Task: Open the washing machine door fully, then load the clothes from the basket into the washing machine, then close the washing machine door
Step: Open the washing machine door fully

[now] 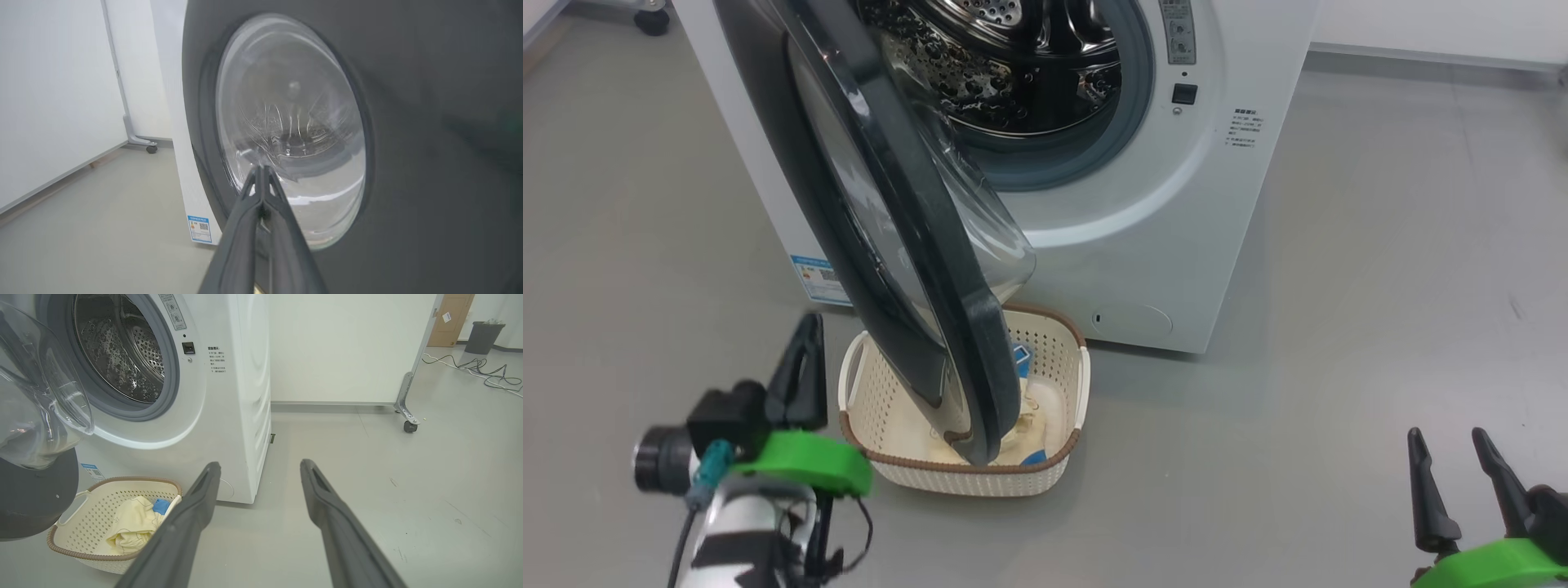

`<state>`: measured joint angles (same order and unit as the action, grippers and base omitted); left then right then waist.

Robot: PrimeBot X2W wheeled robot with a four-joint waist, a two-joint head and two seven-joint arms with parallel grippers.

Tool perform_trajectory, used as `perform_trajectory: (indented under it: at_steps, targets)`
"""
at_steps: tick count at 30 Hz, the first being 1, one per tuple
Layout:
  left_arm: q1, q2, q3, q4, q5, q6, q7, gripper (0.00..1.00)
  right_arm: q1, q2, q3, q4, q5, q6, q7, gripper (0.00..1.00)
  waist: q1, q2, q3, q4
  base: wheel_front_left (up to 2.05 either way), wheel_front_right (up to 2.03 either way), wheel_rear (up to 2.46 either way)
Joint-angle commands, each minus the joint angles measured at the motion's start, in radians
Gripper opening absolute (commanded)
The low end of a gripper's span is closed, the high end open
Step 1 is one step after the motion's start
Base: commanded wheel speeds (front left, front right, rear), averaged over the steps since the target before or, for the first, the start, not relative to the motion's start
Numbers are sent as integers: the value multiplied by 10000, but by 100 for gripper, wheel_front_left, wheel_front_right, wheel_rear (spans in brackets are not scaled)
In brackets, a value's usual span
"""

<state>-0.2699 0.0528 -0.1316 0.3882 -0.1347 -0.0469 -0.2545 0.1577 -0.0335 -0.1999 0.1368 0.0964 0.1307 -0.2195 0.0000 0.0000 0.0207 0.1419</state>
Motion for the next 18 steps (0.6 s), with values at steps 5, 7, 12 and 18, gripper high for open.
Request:
perform_trajectory:
  at_steps: [5, 7, 12, 18]
  targets:
    - [-1354, 325, 427, -2037, 171, 320, 307, 0, -248, -168, 110, -261, -18, 0, -23, 100, 0, 0, -19, 83, 0, 0, 0]
    - [-1654, 300, 356, -2928, 190, 391, 568, 0, -248, -168, 88, -277, -14, 0, -17, 100, 0, 0, -28, 108, 0, 0, 0]
    - [-2157, 142, -436, -5058, 127, 349, 1430, 0, -229, -168, 118, -257, 11, 0, 14, 100, 0, 0, -87, 115, 0, 0, 0]
    - [-2266, -8, -2298, -6862, -871, 342, 2404, 0, -244, -168, 185, -260, 13, 0, 48, 100, 0, 0, -83, 27, 0, 0, 0]
